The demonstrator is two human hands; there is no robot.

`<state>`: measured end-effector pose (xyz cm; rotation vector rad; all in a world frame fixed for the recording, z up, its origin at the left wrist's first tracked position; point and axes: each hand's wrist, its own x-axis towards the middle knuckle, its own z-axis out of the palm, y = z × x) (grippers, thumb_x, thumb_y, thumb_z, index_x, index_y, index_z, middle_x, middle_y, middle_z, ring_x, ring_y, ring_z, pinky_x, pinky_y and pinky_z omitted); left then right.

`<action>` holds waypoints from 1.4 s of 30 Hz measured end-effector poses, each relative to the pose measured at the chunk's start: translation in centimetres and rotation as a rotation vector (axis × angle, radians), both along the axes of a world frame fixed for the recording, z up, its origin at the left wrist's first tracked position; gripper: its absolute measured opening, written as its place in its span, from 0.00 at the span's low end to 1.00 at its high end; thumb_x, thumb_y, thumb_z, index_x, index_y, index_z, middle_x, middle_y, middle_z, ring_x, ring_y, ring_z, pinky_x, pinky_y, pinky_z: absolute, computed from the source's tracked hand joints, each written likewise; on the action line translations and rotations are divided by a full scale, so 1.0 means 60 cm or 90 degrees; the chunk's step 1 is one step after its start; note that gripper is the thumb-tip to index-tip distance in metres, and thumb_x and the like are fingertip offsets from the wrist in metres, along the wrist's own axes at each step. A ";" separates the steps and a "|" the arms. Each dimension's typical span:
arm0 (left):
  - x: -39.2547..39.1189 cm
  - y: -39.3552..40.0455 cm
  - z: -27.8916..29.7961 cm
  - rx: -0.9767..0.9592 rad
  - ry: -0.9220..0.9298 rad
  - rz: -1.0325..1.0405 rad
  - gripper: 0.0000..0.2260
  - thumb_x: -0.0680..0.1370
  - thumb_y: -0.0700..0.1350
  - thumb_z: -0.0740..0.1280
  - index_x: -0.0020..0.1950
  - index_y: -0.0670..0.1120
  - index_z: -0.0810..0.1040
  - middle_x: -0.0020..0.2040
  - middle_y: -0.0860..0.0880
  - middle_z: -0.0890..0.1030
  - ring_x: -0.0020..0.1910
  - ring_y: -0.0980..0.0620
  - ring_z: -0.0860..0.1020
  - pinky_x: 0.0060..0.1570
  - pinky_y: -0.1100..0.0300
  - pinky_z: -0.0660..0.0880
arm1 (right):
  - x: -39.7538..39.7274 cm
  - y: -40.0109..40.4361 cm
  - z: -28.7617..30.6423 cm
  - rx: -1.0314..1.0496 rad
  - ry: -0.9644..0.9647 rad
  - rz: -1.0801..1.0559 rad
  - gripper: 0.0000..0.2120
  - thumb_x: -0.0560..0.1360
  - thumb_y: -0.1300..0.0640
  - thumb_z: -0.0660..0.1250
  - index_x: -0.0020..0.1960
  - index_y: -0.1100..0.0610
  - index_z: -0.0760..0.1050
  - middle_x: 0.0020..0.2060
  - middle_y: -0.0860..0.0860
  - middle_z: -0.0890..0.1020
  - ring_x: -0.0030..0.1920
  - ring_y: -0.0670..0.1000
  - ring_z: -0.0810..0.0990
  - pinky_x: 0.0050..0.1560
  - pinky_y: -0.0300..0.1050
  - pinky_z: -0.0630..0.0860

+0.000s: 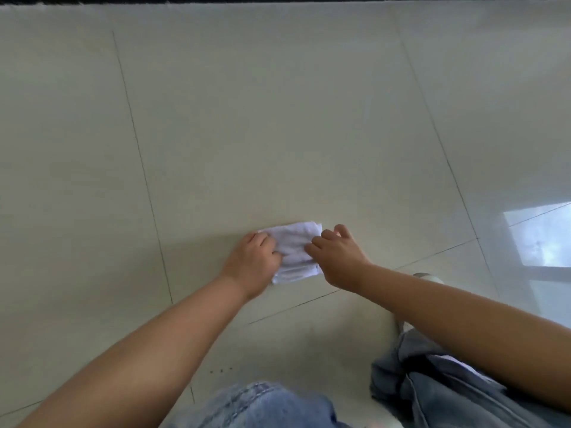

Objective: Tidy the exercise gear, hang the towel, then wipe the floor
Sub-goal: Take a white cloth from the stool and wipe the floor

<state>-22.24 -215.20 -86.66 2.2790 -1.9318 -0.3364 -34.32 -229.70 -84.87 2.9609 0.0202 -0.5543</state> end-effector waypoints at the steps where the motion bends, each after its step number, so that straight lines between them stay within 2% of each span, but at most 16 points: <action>1: 0.003 -0.021 0.002 -0.001 -0.008 -0.010 0.13 0.62 0.40 0.55 0.22 0.45 0.76 0.24 0.47 0.77 0.26 0.48 0.79 0.31 0.65 0.77 | -0.007 -0.022 -0.007 0.017 -0.020 -0.025 0.17 0.43 0.62 0.74 0.29 0.51 0.76 0.23 0.45 0.74 0.27 0.50 0.76 0.42 0.42 0.68; 4: 0.005 -0.120 0.004 0.042 -0.039 -0.010 0.14 0.61 0.42 0.55 0.20 0.45 0.76 0.23 0.49 0.77 0.25 0.50 0.79 0.30 0.68 0.75 | -0.022 -0.119 -0.018 0.055 -0.089 -0.105 0.18 0.47 0.65 0.75 0.34 0.51 0.80 0.26 0.46 0.77 0.28 0.52 0.77 0.45 0.45 0.61; 6: 0.002 -0.208 0.019 0.041 -0.061 -0.007 0.13 0.62 0.40 0.58 0.25 0.44 0.81 0.27 0.48 0.80 0.30 0.49 0.81 0.33 0.68 0.76 | -0.028 -0.190 -0.025 0.059 -0.124 -0.185 0.19 0.49 0.67 0.76 0.36 0.52 0.82 0.28 0.47 0.79 0.29 0.54 0.79 0.48 0.47 0.66; 8: 0.000 -0.295 0.032 0.162 -0.087 -0.008 0.14 0.73 0.37 0.60 0.49 0.43 0.84 0.50 0.42 0.81 0.54 0.45 0.80 0.53 0.60 0.74 | -0.020 -0.259 -0.021 0.071 -0.143 -0.270 0.17 0.53 0.68 0.75 0.38 0.53 0.83 0.29 0.50 0.81 0.30 0.56 0.79 0.45 0.53 0.72; 10: 0.008 -0.366 0.036 0.240 -0.026 0.041 0.15 0.80 0.39 0.56 0.65 0.41 0.75 0.64 0.42 0.73 0.66 0.42 0.70 0.65 0.54 0.66 | 0.011 -0.313 -0.008 0.122 -0.117 -0.383 0.12 0.64 0.67 0.69 0.43 0.54 0.83 0.36 0.54 0.82 0.40 0.59 0.79 0.51 0.54 0.67; 12: 0.022 -0.392 0.030 0.213 -0.049 0.050 0.14 0.77 0.40 0.59 0.60 0.43 0.79 0.59 0.43 0.78 0.60 0.43 0.75 0.59 0.56 0.70 | 0.072 -0.340 -0.002 0.136 -0.100 -0.463 0.14 0.71 0.65 0.62 0.50 0.53 0.81 0.48 0.54 0.80 0.53 0.57 0.74 0.57 0.48 0.59; 15: 0.056 -0.365 0.026 0.113 -0.091 0.093 0.11 0.60 0.44 0.60 0.28 0.45 0.82 0.28 0.49 0.79 0.28 0.49 0.80 0.30 0.66 0.74 | 0.170 -0.325 -0.008 0.156 -0.079 -0.440 0.18 0.71 0.65 0.59 0.58 0.55 0.77 0.56 0.53 0.76 0.61 0.55 0.69 0.62 0.48 0.59; 17: 0.086 -0.310 0.015 0.148 -0.094 0.194 0.07 0.60 0.43 0.62 0.26 0.44 0.79 0.26 0.48 0.77 0.24 0.47 0.78 0.23 0.66 0.71 | 0.224 -0.289 -0.010 0.190 -0.099 -0.395 0.18 0.72 0.65 0.58 0.59 0.56 0.75 0.58 0.53 0.75 0.63 0.55 0.68 0.63 0.50 0.59; 19: 0.115 -0.254 0.016 0.176 -0.054 0.271 0.03 0.62 0.38 0.68 0.28 0.40 0.77 0.29 0.41 0.77 0.26 0.41 0.78 0.23 0.60 0.73 | 0.250 -0.247 -0.024 0.232 -0.117 -0.356 0.16 0.72 0.65 0.59 0.57 0.58 0.77 0.58 0.54 0.75 0.62 0.56 0.68 0.65 0.51 0.57; 22: 0.125 -0.173 0.006 0.201 -0.059 0.308 0.12 0.68 0.42 0.58 0.30 0.38 0.77 0.34 0.39 0.79 0.31 0.40 0.79 0.28 0.55 0.75 | 0.226 -0.184 -0.050 0.270 -0.247 -0.291 0.08 0.60 0.67 0.67 0.38 0.58 0.80 0.43 0.55 0.80 0.47 0.58 0.78 0.54 0.48 0.57; 25: 0.077 -0.146 0.010 0.138 -0.056 0.265 0.13 0.69 0.41 0.59 0.31 0.39 0.81 0.37 0.40 0.82 0.38 0.40 0.83 0.43 0.52 0.73 | 0.136 -0.173 -0.057 0.279 -0.230 -0.248 0.11 0.52 0.64 0.69 0.32 0.53 0.79 0.32 0.49 0.77 0.34 0.54 0.76 0.46 0.45 0.57; 29: 0.033 -0.227 -0.004 0.088 0.011 0.178 0.11 0.68 0.40 0.61 0.28 0.41 0.79 0.37 0.41 0.83 0.41 0.42 0.84 0.48 0.54 0.73 | 0.031 -0.257 -0.057 0.281 -0.263 -0.260 0.12 0.61 0.60 0.64 0.40 0.52 0.83 0.33 0.50 0.80 0.40 0.52 0.69 0.44 0.45 0.58; 33: 0.077 -0.395 -0.013 0.108 0.054 0.166 0.11 0.65 0.42 0.59 0.26 0.43 0.78 0.32 0.45 0.81 0.31 0.45 0.81 0.34 0.61 0.74 | 0.074 -0.402 -0.053 0.185 -0.293 -0.358 0.12 0.66 0.60 0.61 0.42 0.54 0.84 0.35 0.54 0.81 0.38 0.59 0.79 0.44 0.46 0.57; 35: 0.109 -0.465 -0.001 0.082 0.014 0.224 0.10 0.64 0.41 0.61 0.27 0.42 0.80 0.31 0.44 0.81 0.29 0.44 0.81 0.29 0.63 0.73 | 0.131 -0.460 -0.047 0.143 -0.273 -0.407 0.11 0.69 0.64 0.64 0.46 0.56 0.83 0.42 0.58 0.81 0.46 0.62 0.78 0.50 0.48 0.57; 39: 0.188 -0.532 0.018 0.134 -0.038 0.315 0.12 0.78 0.37 0.58 0.57 0.38 0.79 0.58 0.40 0.77 0.57 0.38 0.77 0.51 0.51 0.73 | 0.267 -0.501 -0.039 0.148 -0.220 -0.416 0.15 0.76 0.62 0.59 0.57 0.54 0.79 0.56 0.57 0.76 0.60 0.59 0.68 0.60 0.50 0.57; 42: 0.252 -0.485 0.020 0.173 -0.050 0.429 0.12 0.78 0.39 0.58 0.58 0.39 0.77 0.61 0.40 0.75 0.59 0.39 0.76 0.52 0.51 0.73 | 0.351 -0.453 -0.037 0.188 -0.203 -0.425 0.16 0.76 0.61 0.57 0.58 0.53 0.78 0.59 0.56 0.74 0.63 0.57 0.67 0.62 0.50 0.59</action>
